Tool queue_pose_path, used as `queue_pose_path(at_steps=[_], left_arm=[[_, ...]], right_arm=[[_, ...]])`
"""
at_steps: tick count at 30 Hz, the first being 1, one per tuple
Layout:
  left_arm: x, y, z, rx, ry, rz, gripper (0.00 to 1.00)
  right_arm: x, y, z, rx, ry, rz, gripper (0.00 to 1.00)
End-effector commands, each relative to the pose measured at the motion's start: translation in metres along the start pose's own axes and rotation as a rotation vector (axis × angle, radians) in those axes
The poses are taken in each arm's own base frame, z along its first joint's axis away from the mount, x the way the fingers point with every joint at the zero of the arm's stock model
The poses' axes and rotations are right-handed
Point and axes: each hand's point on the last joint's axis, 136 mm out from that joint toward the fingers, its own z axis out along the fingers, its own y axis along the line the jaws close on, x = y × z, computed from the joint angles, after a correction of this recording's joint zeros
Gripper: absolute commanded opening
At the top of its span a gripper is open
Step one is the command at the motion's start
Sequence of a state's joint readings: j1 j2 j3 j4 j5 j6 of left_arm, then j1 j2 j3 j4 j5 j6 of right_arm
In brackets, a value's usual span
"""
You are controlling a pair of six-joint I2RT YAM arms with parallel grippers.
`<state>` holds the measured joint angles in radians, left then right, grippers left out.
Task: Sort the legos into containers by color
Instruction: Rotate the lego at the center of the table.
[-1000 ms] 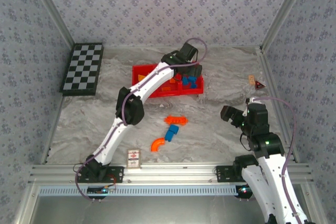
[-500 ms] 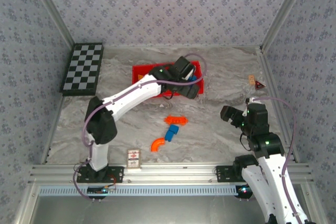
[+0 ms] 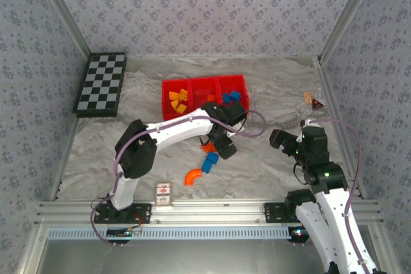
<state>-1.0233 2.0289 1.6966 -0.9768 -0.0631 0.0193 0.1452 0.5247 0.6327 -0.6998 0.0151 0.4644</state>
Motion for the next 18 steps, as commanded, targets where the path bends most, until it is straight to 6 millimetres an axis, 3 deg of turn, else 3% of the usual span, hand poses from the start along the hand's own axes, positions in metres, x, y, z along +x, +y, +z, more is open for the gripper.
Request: queue_pose_path(at_steps=[1,12,18], left_arm=[[0.005,-0.004,0.008,0.011,0.068,0.066,0.9],[0.015,0.005,0.044,-0.027,0.182,0.123,0.85],[0.004,0.022,0.052,-0.079,0.185,0.114,0.81]], right_arm=[[0.0,-0.002,0.002,0.015,-0.005,0.01,1.0],[0.0,-0.002,0.003,0.015,-0.002,0.007,1.0],[0.001,-0.002,0.003,0.016,0.001,0.009,1.0]])
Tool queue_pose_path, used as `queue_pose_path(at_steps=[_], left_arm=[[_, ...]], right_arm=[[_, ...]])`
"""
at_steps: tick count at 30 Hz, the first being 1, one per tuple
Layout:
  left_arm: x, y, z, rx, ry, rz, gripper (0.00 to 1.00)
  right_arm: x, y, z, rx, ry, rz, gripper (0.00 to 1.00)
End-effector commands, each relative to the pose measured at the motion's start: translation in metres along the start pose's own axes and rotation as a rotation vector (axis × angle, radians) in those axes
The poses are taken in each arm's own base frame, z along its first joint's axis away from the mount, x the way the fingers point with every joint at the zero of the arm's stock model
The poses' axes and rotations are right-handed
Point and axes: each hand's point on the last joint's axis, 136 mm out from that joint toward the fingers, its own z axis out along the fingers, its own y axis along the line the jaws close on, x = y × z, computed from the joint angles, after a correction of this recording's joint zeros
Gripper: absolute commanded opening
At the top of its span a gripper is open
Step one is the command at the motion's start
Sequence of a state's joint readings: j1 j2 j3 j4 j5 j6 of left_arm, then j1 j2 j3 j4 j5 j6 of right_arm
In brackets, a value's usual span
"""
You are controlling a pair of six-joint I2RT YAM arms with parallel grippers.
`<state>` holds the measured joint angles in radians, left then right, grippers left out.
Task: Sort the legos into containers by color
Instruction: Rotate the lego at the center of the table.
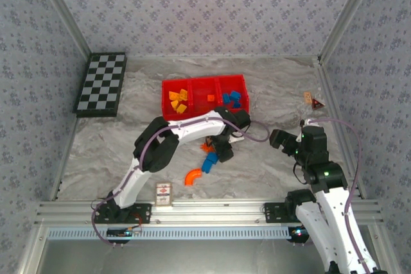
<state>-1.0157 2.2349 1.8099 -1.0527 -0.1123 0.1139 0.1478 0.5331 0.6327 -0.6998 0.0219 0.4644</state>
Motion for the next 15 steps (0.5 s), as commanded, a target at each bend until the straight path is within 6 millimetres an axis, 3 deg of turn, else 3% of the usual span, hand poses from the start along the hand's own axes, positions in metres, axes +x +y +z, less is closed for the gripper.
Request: queue_pose_path(at_steps=[1,8,15], left_arm=[[-0.005,0.02,-0.002,-0.054,0.014,0.001,0.79],[-0.026,0.043,-0.005,-0.091,-0.026,-0.035,0.77],[-0.02,0.053,0.0,-0.088,-0.01,-0.077,0.76]], right_arm=[[0.0,-0.001,0.002,0.007,-0.005,0.009,1.0],[-0.001,-0.001,0.002,0.006,-0.005,0.008,1.0],[0.0,-0.001,0.002,0.008,-0.004,0.01,1.0]])
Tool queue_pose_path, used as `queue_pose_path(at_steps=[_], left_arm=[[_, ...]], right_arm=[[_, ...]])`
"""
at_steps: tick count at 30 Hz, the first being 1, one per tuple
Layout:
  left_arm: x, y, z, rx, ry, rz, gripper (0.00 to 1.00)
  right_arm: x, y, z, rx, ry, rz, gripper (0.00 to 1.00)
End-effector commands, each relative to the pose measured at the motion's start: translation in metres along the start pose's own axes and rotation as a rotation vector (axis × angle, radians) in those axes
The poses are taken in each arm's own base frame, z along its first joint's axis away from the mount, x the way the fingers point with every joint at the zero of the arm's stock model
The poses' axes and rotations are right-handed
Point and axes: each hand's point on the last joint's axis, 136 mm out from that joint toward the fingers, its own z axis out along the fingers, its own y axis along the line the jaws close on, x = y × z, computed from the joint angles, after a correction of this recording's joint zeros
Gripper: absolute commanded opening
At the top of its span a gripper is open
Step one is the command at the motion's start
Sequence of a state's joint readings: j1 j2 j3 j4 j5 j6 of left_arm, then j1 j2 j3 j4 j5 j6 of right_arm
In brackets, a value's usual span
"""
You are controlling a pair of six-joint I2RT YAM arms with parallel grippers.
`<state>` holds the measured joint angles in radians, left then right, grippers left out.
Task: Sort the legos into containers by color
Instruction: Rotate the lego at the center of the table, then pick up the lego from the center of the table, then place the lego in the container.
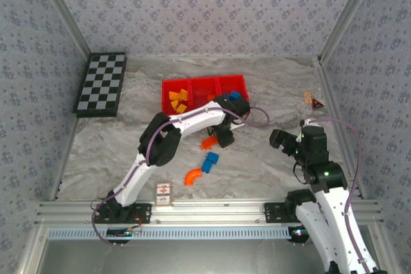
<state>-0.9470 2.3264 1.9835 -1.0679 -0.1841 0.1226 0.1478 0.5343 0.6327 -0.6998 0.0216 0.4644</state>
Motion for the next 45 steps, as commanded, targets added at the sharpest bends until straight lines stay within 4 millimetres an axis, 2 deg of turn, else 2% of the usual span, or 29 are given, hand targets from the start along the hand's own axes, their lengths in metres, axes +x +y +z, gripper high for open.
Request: queue_pose_path(at_steps=[1,8,13,17,23,28,30,35,39,45], left_arm=[[0.011,0.007,0.002,-0.006,0.04,-0.018,0.76],[0.038,0.022,0.005,0.029,0.053,-0.161,0.75],[0.051,0.022,0.01,0.053,0.058,-0.221,0.71],[0.057,0.021,0.013,0.066,0.071,-0.257,0.64],[0.058,0.024,0.009,0.067,0.059,-0.305,0.46],[0.057,0.031,-0.007,0.042,0.022,-0.347,0.35],[0.055,0.037,-0.02,0.02,-0.009,-0.37,0.31],[0.041,0.065,-0.066,-0.038,-0.152,-0.477,0.26],[0.035,0.105,-0.1,-0.076,-0.276,-0.631,0.23],[0.028,0.165,-0.121,-0.078,-0.365,-0.865,0.23]], right_arm=[[0.0,-0.001,0.002,0.007,-0.004,0.011,1.0],[0.0,-0.002,0.004,0.009,-0.004,0.012,1.0],[0.0,-0.002,0.005,0.011,0.0,0.013,1.0],[0.0,-0.002,0.004,0.009,0.001,0.014,1.0],[0.0,-0.002,0.004,0.009,0.001,0.012,1.0],[0.0,-0.002,0.003,0.009,0.0,0.012,1.0],[0.0,-0.001,0.003,0.009,0.0,0.012,1.0],[0.0,-0.002,0.004,0.01,0.0,0.011,1.0],[0.001,-0.002,0.003,0.009,0.001,0.012,1.0],[0.0,-0.002,0.003,0.008,-0.001,0.013,1.0]])
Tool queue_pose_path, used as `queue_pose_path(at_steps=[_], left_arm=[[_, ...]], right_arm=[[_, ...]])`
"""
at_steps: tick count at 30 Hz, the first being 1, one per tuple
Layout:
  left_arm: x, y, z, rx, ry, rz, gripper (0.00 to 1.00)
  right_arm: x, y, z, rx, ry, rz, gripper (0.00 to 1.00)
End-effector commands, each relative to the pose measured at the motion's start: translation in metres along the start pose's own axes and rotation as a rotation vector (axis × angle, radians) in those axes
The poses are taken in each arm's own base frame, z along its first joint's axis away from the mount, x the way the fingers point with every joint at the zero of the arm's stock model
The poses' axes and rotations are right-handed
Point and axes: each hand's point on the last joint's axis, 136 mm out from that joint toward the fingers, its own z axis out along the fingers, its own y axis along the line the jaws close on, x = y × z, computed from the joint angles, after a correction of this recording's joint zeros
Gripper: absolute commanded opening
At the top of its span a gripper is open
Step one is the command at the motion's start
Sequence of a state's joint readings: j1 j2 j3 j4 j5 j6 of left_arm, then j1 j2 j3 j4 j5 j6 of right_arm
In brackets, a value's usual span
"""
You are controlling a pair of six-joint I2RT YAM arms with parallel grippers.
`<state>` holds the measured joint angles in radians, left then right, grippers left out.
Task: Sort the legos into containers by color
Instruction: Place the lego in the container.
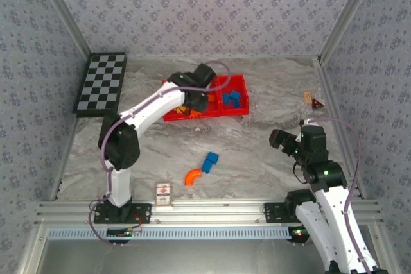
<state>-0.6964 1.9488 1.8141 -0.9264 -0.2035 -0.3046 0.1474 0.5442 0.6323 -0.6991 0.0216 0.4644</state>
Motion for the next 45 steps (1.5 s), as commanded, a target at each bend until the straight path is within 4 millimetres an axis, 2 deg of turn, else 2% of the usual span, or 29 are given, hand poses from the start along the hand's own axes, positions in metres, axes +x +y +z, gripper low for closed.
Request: queue_pose_path(at_steps=[1,7,11,21,28,32,38,41,45], left_arm=[[-0.033,0.02,-0.009,-0.027,-0.076,-0.158,0.23],[-0.075,0.019,0.001,-0.004,-0.127,-0.257,0.23],[-0.088,0.012,0.019,-0.005,-0.114,-0.287,0.23],[-0.083,0.009,0.06,-0.035,-0.074,-0.336,0.25],[-0.073,0.003,0.074,-0.017,-0.031,-0.333,0.33],[-0.07,0.003,0.072,-0.017,-0.028,-0.335,0.39],[-0.071,0.002,0.057,-0.01,-0.047,-0.322,0.55],[-0.071,0.003,0.046,-0.01,-0.056,-0.314,0.61],[-0.068,0.001,0.019,-0.007,-0.086,-0.26,0.69]], right_arm=[[-0.001,-0.001,0.001,0.004,-0.01,0.014,1.0],[-0.001,-0.001,0.0,0.003,-0.012,0.013,1.0],[-0.001,0.0,0.0,0.0,-0.013,0.012,1.0],[-0.001,0.001,0.001,-0.011,-0.012,0.011,1.0],[-0.001,0.003,0.001,-0.021,-0.012,0.012,1.0],[-0.001,0.002,0.001,-0.02,-0.012,0.011,1.0],[-0.001,0.002,0.001,-0.017,-0.011,0.012,1.0],[-0.001,0.002,0.001,-0.018,-0.011,0.012,1.0],[-0.001,0.002,0.0,-0.017,-0.012,0.014,1.0]])
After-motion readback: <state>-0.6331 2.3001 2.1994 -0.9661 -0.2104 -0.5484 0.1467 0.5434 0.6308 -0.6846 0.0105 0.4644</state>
